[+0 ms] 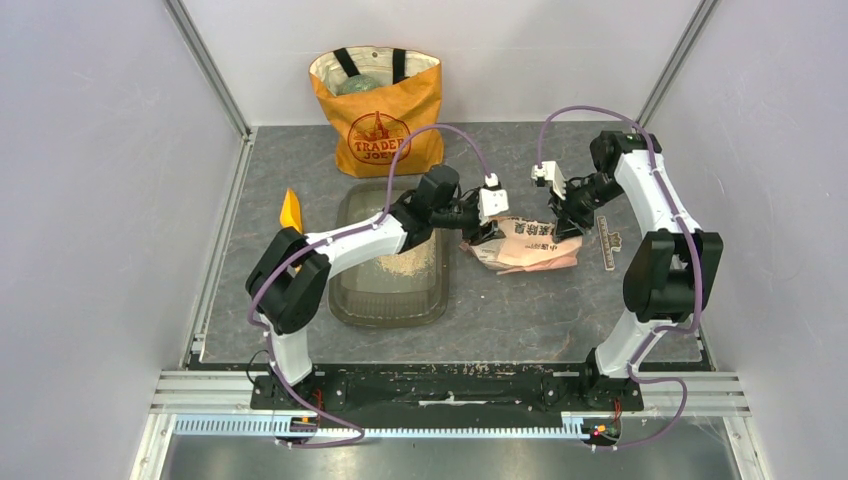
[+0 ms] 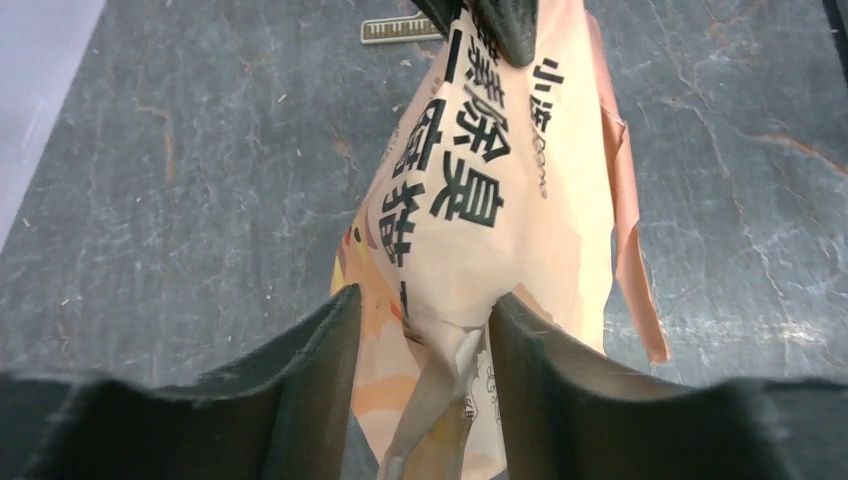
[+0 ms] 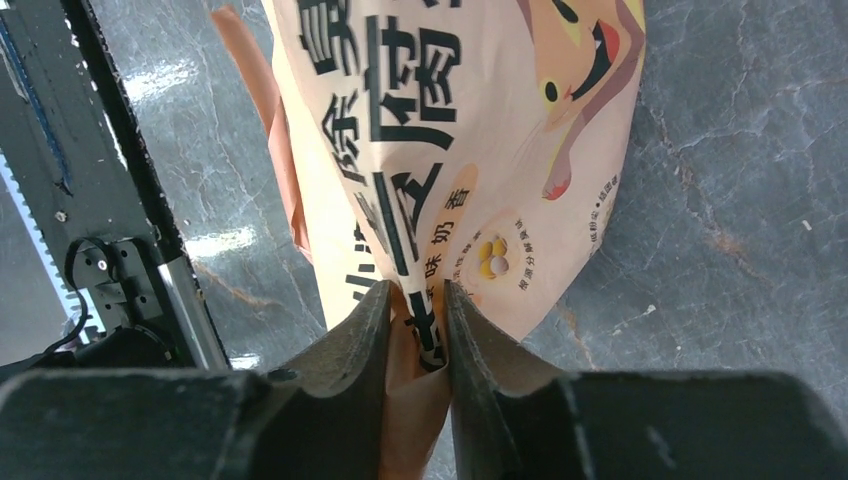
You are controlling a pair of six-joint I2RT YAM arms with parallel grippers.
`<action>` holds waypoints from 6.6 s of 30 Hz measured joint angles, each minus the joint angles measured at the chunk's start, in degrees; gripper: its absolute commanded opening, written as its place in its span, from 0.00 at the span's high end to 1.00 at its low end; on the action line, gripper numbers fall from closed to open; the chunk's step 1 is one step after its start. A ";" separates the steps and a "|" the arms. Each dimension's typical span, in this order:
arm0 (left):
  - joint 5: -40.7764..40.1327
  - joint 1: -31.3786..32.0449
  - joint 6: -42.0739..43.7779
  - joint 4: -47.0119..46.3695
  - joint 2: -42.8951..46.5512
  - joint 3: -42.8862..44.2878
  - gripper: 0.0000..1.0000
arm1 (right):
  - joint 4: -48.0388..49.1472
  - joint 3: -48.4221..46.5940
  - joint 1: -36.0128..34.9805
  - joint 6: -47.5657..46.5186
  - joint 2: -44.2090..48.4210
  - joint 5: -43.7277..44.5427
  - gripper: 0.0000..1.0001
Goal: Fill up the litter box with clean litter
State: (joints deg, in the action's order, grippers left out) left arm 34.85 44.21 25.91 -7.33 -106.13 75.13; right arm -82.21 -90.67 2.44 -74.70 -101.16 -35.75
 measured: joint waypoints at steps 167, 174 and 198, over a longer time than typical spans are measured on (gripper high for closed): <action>-12.57 8.20 17.77 -20.48 0.31 -11.45 0.98 | -6.23 -3.06 0.26 -2.14 -3.87 1.33 1.00; -10.45 7.67 10.27 -11.52 3.28 -6.40 0.98 | -6.75 -5.64 1.97 -2.21 -1.44 -1.03 1.00; -1.16 4.52 7.69 3.26 14.03 -3.15 0.27 | -5.99 3.32 6.82 -1.95 -0.98 2.84 0.72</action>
State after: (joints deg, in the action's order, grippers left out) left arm 33.69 48.73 33.61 -4.08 -92.09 71.99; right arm -88.20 -87.35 9.26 -76.64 -102.15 -32.91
